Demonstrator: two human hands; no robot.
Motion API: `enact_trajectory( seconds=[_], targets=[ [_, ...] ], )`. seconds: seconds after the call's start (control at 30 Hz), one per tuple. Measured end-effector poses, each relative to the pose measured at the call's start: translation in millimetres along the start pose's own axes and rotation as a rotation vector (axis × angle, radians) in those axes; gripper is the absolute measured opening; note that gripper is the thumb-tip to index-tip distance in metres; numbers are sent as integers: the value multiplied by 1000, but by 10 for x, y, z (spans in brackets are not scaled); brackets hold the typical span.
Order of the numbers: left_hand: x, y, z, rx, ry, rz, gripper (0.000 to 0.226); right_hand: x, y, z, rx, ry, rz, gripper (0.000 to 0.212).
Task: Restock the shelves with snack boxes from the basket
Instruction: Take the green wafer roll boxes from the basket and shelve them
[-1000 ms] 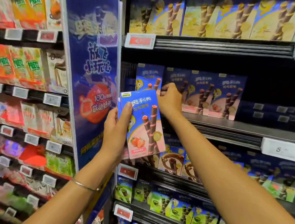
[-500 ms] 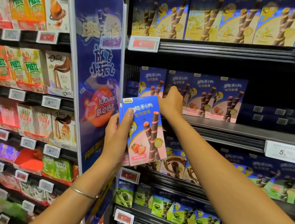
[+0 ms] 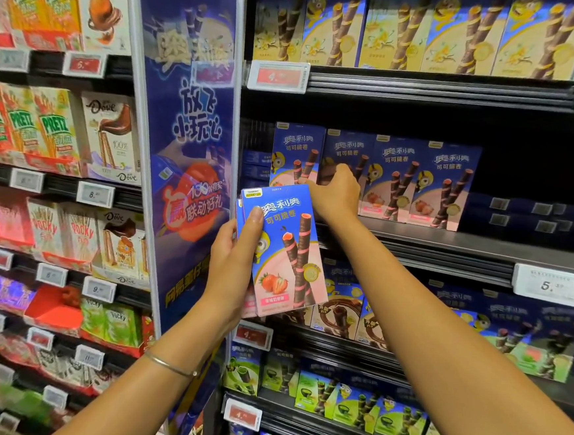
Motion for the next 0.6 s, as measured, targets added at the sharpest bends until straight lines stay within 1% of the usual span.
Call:
enact_trajectory(
  seconds=[0.07,0.17,0.27,0.4,0.53,0.6],
  targets=[
    [-11,-11,-18,7,20,3,62,25,19,7,19,-42,12,36],
    [-39,-27,-12,-6,29,-4,57,45,38,-16,33,-39,17,25],
    [-55,-30,-22,-12,28,-19,57,38,43,-14,23,-40,10,24],
    [-58,-49,-39,-20,21,-42,47,21,59,-11,17,-29,1,28],
    [-54,-51,-29,-20,18,-48,59,7,61,-3,0,-23,0,29],
    [-58,-51,-34,-13,24,-54,58,7,70,-1,4,-16,0,28]
  ],
)
Point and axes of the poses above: each hand's wrist, its own y-axis away from the middle knuckle, its own x-axis out of the back of the hand, z = x × y, the point moved 10 cm from there along -y, towards the middle knuckle, and after that the axes turned 14 degrees about -z, right-handed, at the moved point
